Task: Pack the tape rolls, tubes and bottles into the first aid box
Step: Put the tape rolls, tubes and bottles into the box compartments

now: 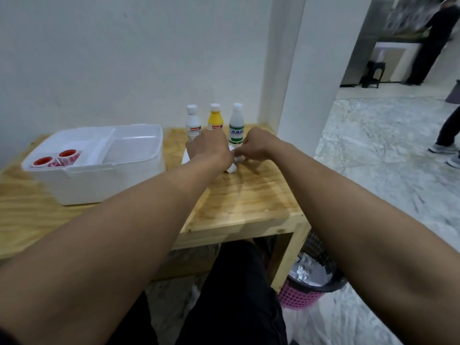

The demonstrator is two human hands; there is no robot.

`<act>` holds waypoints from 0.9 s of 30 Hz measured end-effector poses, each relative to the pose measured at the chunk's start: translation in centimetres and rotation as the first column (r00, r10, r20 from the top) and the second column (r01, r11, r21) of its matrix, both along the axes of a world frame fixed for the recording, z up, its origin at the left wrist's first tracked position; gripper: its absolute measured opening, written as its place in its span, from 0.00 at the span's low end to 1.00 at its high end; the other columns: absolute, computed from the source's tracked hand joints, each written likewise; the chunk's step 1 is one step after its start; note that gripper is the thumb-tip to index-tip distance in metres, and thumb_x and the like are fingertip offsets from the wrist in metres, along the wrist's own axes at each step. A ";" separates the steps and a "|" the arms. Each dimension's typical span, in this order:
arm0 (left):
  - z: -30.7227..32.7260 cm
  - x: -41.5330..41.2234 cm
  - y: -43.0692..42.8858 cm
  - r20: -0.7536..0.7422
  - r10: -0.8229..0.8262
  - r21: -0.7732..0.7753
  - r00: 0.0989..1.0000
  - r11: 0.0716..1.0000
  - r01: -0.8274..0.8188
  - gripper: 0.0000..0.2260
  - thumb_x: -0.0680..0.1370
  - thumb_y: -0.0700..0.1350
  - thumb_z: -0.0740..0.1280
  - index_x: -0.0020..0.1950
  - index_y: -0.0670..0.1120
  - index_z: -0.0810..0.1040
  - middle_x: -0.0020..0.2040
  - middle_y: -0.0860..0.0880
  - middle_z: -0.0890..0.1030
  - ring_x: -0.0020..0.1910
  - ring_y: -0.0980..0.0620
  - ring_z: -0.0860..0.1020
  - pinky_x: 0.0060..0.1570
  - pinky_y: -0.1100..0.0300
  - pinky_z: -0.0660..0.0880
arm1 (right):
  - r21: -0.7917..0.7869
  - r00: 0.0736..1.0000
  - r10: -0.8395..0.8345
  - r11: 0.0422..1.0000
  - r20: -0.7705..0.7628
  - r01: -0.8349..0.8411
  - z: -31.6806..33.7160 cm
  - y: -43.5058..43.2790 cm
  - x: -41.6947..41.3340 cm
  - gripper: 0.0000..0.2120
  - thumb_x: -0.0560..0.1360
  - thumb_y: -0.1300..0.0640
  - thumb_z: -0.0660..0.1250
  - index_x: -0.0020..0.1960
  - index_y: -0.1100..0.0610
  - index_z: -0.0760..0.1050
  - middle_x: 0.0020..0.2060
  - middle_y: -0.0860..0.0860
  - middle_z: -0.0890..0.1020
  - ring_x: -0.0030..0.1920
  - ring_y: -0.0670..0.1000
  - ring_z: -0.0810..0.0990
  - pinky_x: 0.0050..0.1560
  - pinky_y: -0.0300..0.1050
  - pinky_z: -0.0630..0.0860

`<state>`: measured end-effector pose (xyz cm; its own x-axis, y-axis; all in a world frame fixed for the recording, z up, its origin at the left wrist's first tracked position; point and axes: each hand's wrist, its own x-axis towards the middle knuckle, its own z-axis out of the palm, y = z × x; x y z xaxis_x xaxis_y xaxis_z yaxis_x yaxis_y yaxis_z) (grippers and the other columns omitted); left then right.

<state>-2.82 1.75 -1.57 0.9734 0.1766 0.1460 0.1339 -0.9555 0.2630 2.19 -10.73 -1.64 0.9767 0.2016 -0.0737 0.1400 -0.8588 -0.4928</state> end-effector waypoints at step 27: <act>7.9 -2.6 3.1 0.068 0.180 -0.458 0.981 0.880 -0.129 0.14 0.69 0.45 0.78 0.41 0.42 0.74 0.46 0.44 0.78 0.43 0.45 0.77 0.40 0.58 0.72 | 0.054 0.997 -0.069 0.996 0.043 0.067 5.4 -0.4 -3.6 0.11 0.70 0.56 0.70 0.33 0.62 0.74 0.31 0.55 0.75 0.27 0.53 0.68 0.29 0.41 0.68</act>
